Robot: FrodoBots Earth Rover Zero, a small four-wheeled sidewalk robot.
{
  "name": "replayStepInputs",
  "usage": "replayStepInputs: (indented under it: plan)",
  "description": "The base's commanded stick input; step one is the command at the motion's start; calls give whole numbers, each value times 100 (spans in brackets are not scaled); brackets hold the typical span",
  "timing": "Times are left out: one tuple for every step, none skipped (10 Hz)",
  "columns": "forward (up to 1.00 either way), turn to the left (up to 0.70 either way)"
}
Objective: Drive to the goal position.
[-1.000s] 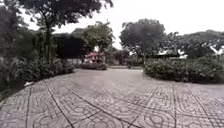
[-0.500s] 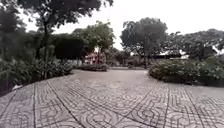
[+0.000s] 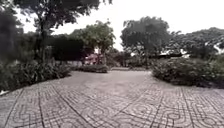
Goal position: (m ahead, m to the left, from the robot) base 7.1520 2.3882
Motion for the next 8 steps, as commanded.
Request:
replayStepInputs:
  plan:
    - [100,0]
    - [100,0]
    - [100,0]
    - [100,0]
    - [100,0]
    - [100,11]
    - [100,27]
    - [100,27]
